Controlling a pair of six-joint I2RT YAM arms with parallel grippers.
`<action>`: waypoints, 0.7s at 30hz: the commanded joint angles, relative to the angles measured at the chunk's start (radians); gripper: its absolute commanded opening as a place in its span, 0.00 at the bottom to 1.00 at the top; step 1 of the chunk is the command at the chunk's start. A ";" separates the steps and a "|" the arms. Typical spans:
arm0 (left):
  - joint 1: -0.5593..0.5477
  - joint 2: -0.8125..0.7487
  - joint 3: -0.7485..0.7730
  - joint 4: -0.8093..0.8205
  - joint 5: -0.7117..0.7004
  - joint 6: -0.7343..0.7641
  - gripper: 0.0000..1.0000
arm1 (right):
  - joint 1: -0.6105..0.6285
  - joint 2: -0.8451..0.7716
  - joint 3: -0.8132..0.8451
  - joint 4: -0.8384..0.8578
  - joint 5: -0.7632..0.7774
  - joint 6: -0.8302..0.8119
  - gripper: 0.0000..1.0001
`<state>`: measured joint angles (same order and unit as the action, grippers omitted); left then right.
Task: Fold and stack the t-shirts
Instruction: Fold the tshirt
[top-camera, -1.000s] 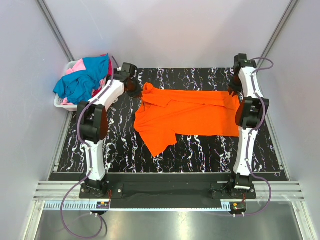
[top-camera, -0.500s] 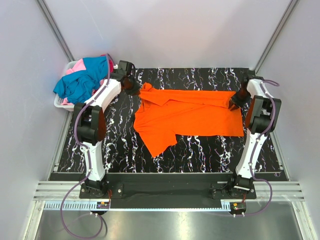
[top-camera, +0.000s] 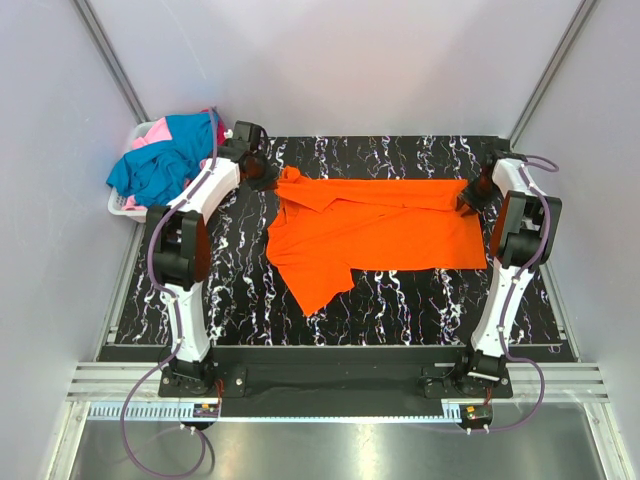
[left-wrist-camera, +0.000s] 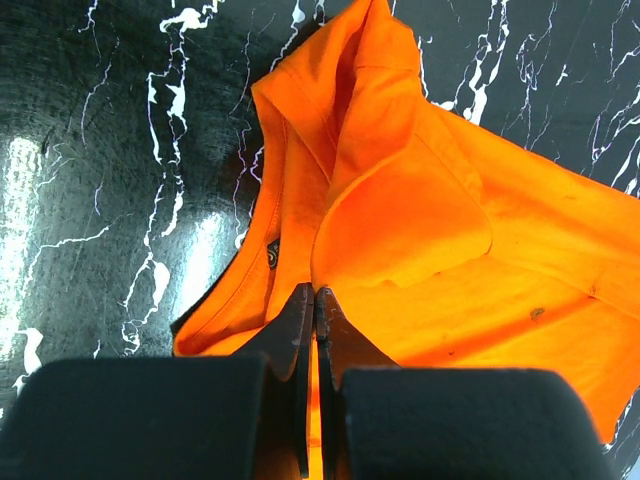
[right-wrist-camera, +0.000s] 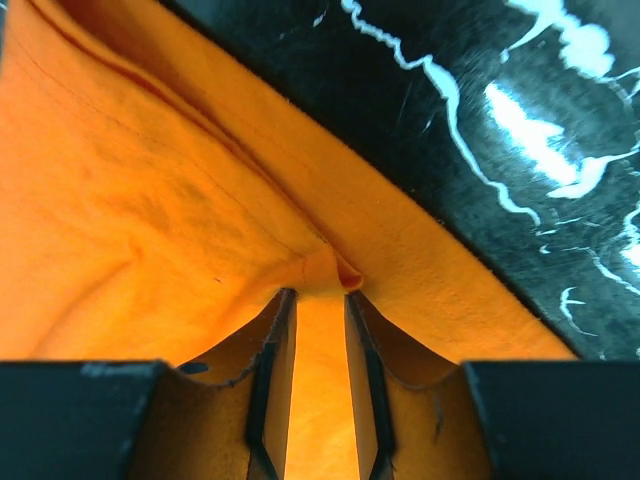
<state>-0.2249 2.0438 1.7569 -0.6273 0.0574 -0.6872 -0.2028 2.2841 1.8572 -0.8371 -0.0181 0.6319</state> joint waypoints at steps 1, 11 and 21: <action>0.007 -0.042 -0.002 0.032 0.004 0.011 0.00 | 0.005 -0.066 0.054 -0.013 0.070 -0.018 0.33; 0.009 -0.034 0.009 0.032 0.005 0.011 0.00 | 0.000 -0.029 0.088 -0.023 0.093 -0.043 0.33; 0.012 -0.043 0.000 0.032 0.005 0.014 0.00 | -0.001 0.000 0.102 -0.030 0.070 -0.051 0.27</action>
<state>-0.2230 2.0438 1.7569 -0.6266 0.0574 -0.6872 -0.2031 2.2845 1.9198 -0.8604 0.0498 0.5949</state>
